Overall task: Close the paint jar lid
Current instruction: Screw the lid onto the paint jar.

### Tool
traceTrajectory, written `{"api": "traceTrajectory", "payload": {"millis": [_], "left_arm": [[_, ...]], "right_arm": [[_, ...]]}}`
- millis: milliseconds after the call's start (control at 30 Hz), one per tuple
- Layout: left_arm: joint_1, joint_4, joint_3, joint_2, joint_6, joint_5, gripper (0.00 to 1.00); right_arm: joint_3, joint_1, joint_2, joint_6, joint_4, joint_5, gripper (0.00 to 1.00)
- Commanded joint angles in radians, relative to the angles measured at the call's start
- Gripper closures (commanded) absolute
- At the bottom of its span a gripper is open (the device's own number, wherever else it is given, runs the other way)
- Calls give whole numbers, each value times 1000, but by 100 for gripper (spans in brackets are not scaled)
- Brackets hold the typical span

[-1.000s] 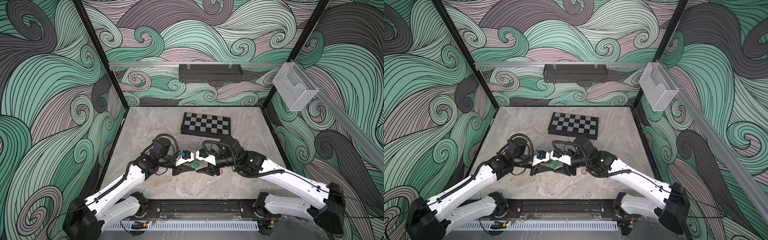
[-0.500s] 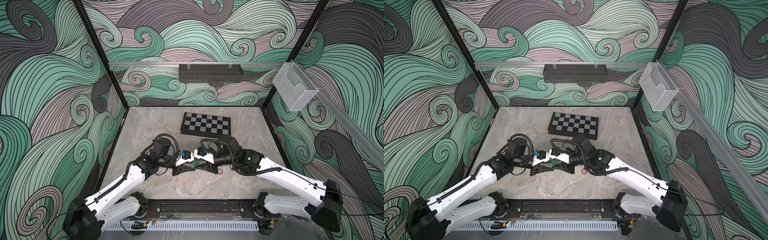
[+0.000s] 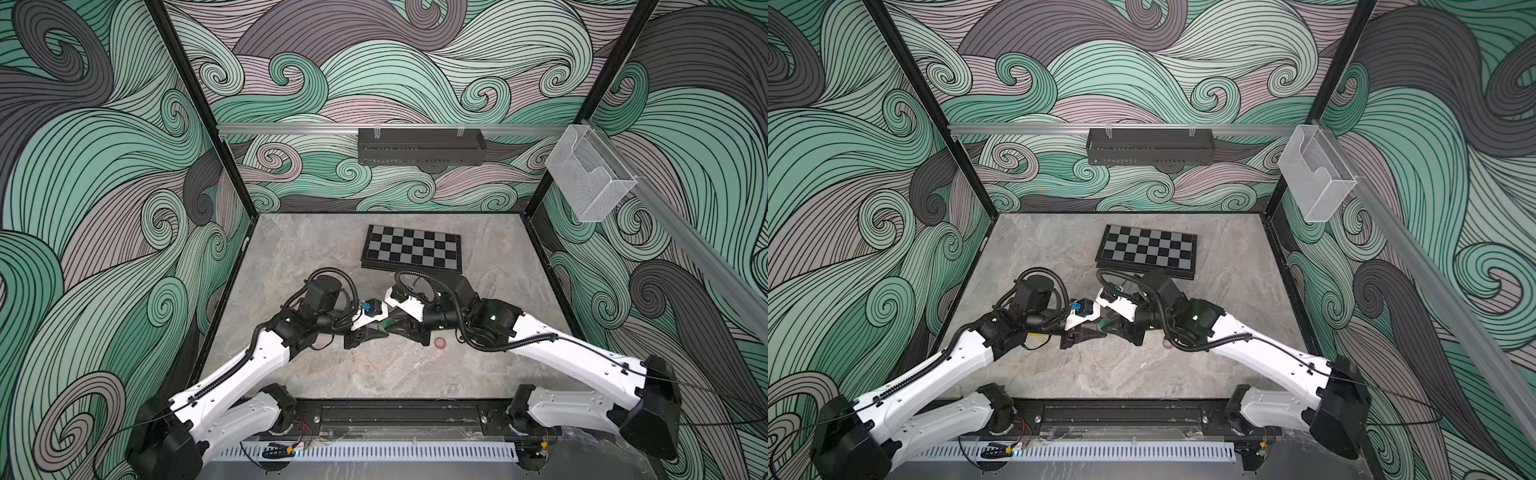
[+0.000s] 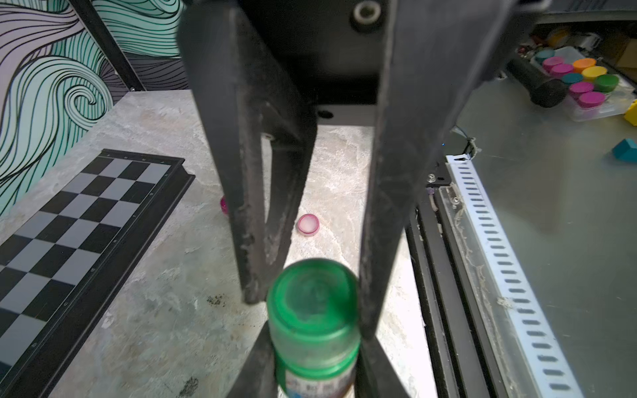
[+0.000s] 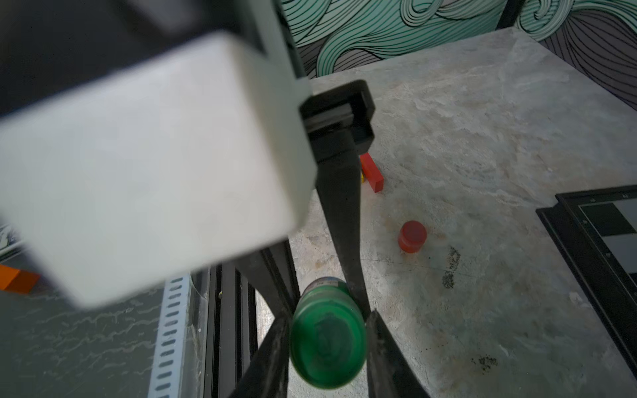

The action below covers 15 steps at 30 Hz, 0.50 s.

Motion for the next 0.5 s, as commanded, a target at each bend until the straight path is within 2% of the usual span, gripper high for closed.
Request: {"api": "traceTrajectory", "payload": {"millis": [0,267,367,467], "left_arm": [[-5,98,9,-39,6,28,89],[-7,117,2,-54,0,5,88],[-7,123,-1,-59,0,0,89],[-7,125,0,-62,0,-4,89]], "right_arm": [[23,33,54,258,72,170,82],[97,168,116,750,-20,407,86],[115,202,133,890,-32,448,84],[148,224,160,963,-56,457,84]]}}
